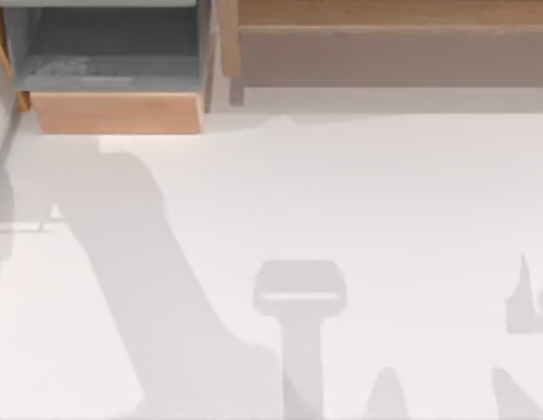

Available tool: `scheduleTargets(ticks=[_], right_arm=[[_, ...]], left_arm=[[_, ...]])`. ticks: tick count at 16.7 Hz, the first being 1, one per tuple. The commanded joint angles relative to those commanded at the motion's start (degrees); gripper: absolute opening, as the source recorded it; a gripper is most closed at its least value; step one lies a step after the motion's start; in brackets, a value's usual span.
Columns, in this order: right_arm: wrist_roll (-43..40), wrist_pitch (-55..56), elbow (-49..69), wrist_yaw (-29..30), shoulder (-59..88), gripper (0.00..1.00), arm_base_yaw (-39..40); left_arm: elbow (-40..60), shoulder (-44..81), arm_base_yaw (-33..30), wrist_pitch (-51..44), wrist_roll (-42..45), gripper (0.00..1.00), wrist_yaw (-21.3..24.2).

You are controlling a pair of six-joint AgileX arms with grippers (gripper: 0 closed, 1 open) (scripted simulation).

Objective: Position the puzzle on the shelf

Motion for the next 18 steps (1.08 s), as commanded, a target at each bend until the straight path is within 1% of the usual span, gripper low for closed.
scheduleTargets(ticks=[1, 14, 15, 18], right_arm=[[0.0, 0.0, 0.0, 0.0, 0.0, 1.0, 0.0], [0.0, 0.0, 0.0, 0.0, 0.0, 1.0, 0.0], [0.0, 0.0, 0.0, 0.0, 0.0, 1.0, 0.0], [0.0, 0.0, 0.0, 0.0, 0.0, 1.0, 0.0]], left_arm=[[0.0, 0.0, 0.0, 0.0, 0.0, 1.0, 0.0], [0.0, 0.0, 0.0, 0.0, 0.0, 0.02, 0.0], [0.0, 0.0, 0.0, 0.0, 0.0, 0.0, 0.0], [0.0, 0.0, 0.0, 0.0, 0.0, 0.0, 0.0]])
